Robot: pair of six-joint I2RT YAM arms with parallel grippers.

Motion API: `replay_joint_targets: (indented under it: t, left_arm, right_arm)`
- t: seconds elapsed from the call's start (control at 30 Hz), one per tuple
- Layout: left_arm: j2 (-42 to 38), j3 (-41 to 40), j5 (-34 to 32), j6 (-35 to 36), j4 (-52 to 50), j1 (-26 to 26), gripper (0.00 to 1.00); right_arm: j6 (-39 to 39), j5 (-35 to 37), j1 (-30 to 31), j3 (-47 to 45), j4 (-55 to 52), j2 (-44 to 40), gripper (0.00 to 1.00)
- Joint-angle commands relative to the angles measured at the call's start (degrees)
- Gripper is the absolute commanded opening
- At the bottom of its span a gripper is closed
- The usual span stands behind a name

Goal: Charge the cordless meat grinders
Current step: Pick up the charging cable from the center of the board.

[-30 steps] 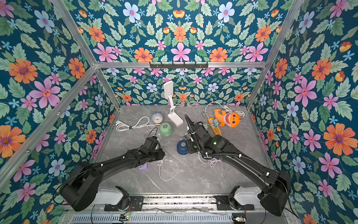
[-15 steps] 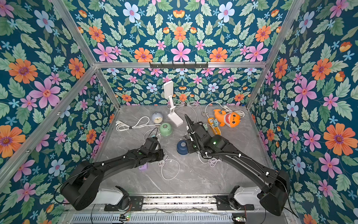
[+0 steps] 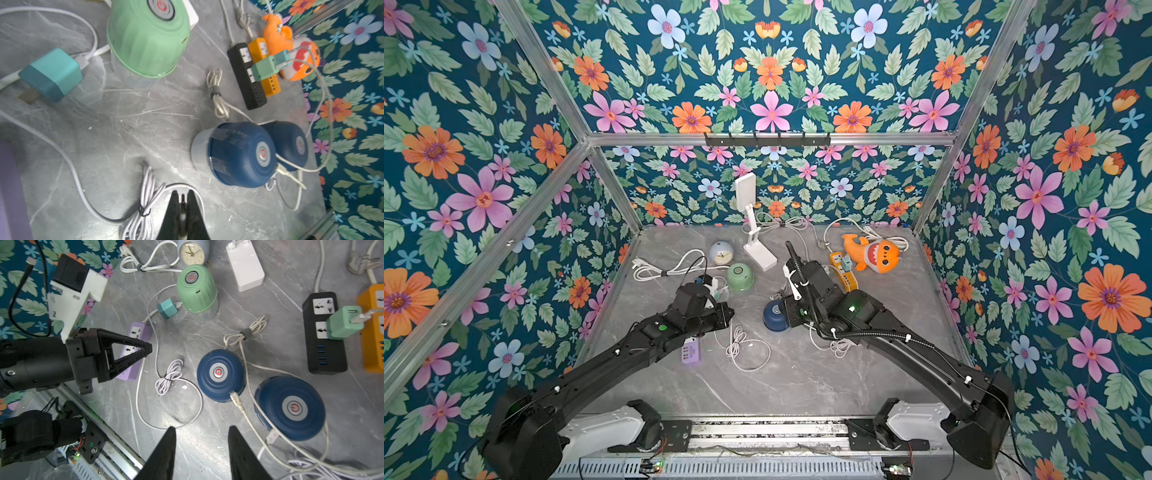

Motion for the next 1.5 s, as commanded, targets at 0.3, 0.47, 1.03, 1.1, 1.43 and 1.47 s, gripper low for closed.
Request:
replay_joint_targets:
  t: [0.3,0.47,1.03,1.1,1.43,1.47]
  left_arm:
    - [-7.5,-2.5,-0.7,-15.4,17.8,-0.6,0.0]
    - [-7.7,-1.4,-1.6,-15.8,17.1,-0.6,0.0]
    - [-10.0,-0.3,-5.0,-16.6,15.6,-0.7,0.0]
    - [-10.2,-0.3,-5.2,-16.7,15.6,-0.8,0.0]
    - [-10.0,0.0,-4.6,-16.5,15.5,-0.8,0.0]
    - [-10.0,0.0,-4.5,-16.5,15.4,-0.8,0.0]
  right_arm:
    - [4.6,-10.8,0.2,1.6,11.8,6.7,0.48]
    - [4.5,-9.1,0.7,3.3,11.3,8.3,0.48]
    - [2.7,-5.7,0.9,9.7,6.9,11.7,0.43]
    - [2.5,-6.1,0.9,10.5,6.6,12.0,0.41]
    - [-0.9,-6.4,6.5,18.4,3.2,18.8,0.42]
    - [-0.9,-5.9,6.6,19.3,2.7,19.6,0.43]
